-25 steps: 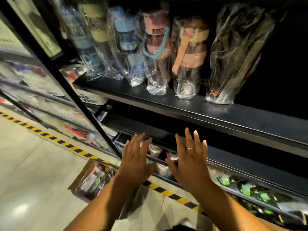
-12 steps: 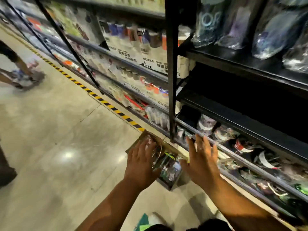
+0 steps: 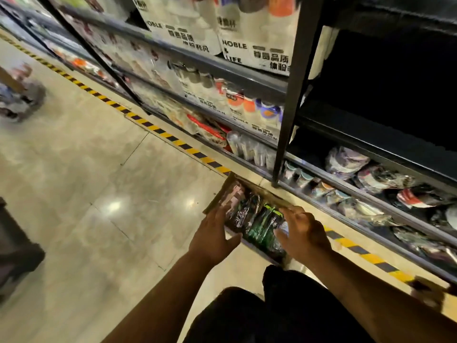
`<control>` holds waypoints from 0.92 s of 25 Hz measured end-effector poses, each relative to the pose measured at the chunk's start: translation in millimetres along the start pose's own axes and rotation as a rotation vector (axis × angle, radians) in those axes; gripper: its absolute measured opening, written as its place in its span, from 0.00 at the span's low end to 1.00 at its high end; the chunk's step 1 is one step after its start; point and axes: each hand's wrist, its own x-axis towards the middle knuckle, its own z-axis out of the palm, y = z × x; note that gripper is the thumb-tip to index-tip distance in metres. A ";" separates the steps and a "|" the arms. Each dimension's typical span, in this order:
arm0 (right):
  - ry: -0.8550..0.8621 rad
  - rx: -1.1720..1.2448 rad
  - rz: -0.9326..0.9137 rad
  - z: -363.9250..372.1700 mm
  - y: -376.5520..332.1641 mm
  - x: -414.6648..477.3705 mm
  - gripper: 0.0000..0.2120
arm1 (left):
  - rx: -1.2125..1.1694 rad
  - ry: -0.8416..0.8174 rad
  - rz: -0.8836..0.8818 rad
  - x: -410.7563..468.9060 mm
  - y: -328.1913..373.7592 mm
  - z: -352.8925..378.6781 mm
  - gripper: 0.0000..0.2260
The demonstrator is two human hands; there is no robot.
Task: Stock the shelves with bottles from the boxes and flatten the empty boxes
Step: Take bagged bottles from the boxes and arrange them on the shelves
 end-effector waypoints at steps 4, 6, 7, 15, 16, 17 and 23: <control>-0.073 0.044 0.041 35.3 2.2 78.0 0.31 | -0.088 -0.079 -0.094 82.5 -36.0 21.5 0.35; -0.071 0.117 0.095 63.5 4.8 110.9 0.30 | -0.112 -0.148 -0.142 127.9 -59.9 42.5 0.35; -0.059 0.151 0.136 84.3 7.0 128.0 0.29 | -0.122 -0.184 -0.156 154.4 -76.0 58.1 0.35; -0.006 0.466 0.486 293.8 16.7 215.9 0.28 | -0.005 -0.300 -0.308 345.5 -196.8 199.8 0.46; -0.007 0.505 0.513 319.2 16.4 220.2 0.28 | -0.011 -0.317 -0.311 362.0 -211.2 220.1 0.47; -0.020 0.536 0.535 342.8 17.2 223.5 0.28 | -0.017 -0.326 -0.315 375.9 -221.9 239.1 0.49; -0.059 0.702 0.700 434.9 37.9 228.3 0.28 | 0.150 -0.300 -0.384 410.7 -260.7 323.4 0.53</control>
